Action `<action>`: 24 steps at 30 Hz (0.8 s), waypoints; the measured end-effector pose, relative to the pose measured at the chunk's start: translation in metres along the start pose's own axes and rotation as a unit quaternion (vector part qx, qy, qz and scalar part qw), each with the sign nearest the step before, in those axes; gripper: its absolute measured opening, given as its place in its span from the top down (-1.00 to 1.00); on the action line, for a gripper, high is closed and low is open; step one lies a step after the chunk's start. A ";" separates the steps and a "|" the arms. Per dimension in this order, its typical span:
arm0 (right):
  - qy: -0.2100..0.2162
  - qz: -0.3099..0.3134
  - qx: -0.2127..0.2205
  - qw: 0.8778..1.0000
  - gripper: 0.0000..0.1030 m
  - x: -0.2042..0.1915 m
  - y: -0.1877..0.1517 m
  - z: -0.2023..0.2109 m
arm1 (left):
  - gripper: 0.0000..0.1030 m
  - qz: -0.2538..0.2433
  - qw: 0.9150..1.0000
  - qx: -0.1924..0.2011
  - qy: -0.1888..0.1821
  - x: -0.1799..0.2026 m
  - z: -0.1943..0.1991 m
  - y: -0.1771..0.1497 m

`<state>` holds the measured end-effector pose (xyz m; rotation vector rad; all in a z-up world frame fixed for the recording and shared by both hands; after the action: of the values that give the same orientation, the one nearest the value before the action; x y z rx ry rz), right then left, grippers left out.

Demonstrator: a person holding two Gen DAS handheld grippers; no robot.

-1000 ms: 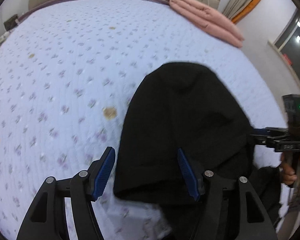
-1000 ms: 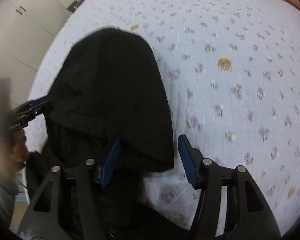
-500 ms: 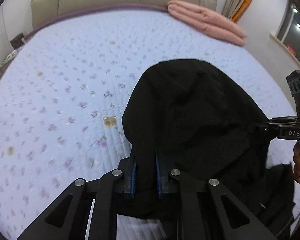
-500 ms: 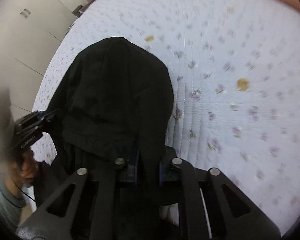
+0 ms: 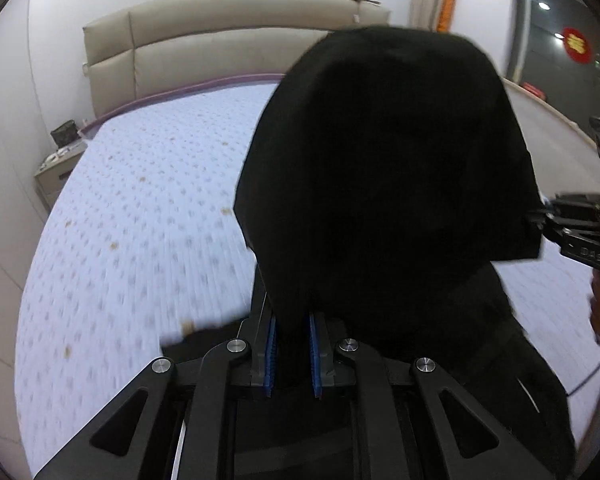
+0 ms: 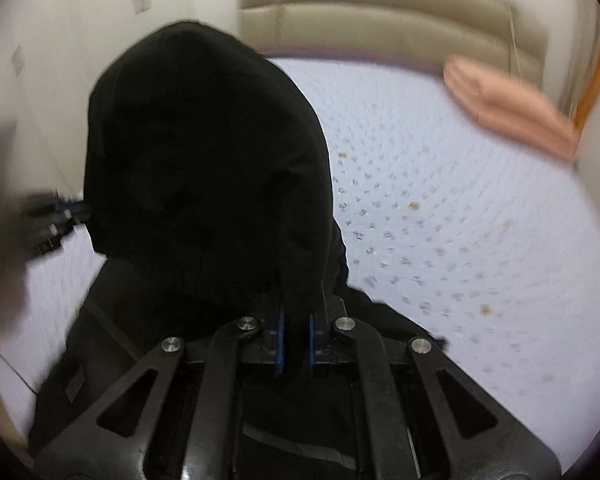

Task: Fold large clothes

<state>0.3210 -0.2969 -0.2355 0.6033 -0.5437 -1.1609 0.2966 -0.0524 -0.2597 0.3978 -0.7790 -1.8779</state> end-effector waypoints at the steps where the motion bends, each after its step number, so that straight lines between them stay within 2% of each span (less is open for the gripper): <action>1: -0.014 0.022 0.005 1.000 0.89 -0.009 -0.010 0.011 | 0.68 -0.005 1.000 -0.013 -0.011 0.006 0.017 -0.015; 3: -0.050 0.063 -0.004 0.997 0.87 -0.021 -0.049 0.029 | 0.67 -0.012 0.998 -0.051 -0.030 0.017 0.051 -0.050; 5: -0.079 0.069 -0.048 0.993 0.80 -0.019 -0.089 0.024 | 0.67 -0.030 0.995 -0.086 -0.028 0.023 0.071 -0.083; 7: -0.092 0.034 -0.099 0.990 0.79 -0.005 -0.122 0.014 | 0.67 -0.038 0.993 -0.113 -0.021 0.022 0.079 -0.103; 9: -0.087 -0.013 -0.127 0.988 0.77 0.010 -0.134 0.011 | 0.67 -0.022 0.992 -0.122 -0.005 0.011 0.080 -0.112; 12: -0.063 -0.080 -0.121 0.987 0.69 0.025 -0.117 0.014 | 0.68 0.008 0.995 -0.096 0.004 0.004 0.075 -0.094; 14: -0.034 -0.116 -0.104 0.987 0.50 0.028 -0.093 0.013 | 0.67 0.018 0.998 -0.059 -0.008 0.013 0.065 -0.065; 16: 0.014 -0.160 -0.078 0.984 0.16 0.026 -0.057 0.007 | 0.62 0.024 0.999 -0.032 -0.034 0.026 0.052 -0.035; 17: 0.032 -0.170 -0.075 0.982 0.14 0.017 -0.045 0.003 | 0.60 0.026 0.998 -0.023 -0.046 0.032 0.044 -0.025; 19: 0.064 -0.184 -0.079 0.978 0.14 0.007 -0.021 -0.018 | 0.57 0.031 0.998 -0.026 -0.048 0.041 0.019 -0.015; 21: 0.094 -0.190 -0.098 0.972 0.15 -0.008 -0.010 -0.039 | 0.57 0.035 0.996 -0.052 -0.059 0.050 -0.005 -0.021; 23: 0.103 -0.171 -0.132 0.971 0.15 -0.025 -0.021 -0.051 | 0.57 0.039 0.992 -0.092 -0.074 0.056 -0.021 -0.044; 24: 0.104 -0.159 -0.146 0.971 0.15 -0.039 -0.035 -0.049 | 0.57 0.043 0.991 -0.098 -0.077 0.056 -0.024 -0.046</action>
<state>0.3187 -0.2624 -0.2983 0.5603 -0.0916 -1.4291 0.2548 -0.0985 -0.3044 0.0950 -0.6946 -1.8988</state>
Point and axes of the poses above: each gripper's, at about its wrist camera, not at the fingertips, and z roughly against the way its jaws point, x to its right, y to its top, the point moved 7 cm from there along -z, roughly the way its jaws point, and after that the axes turned 1 degree about z, right-handed, at the moved point
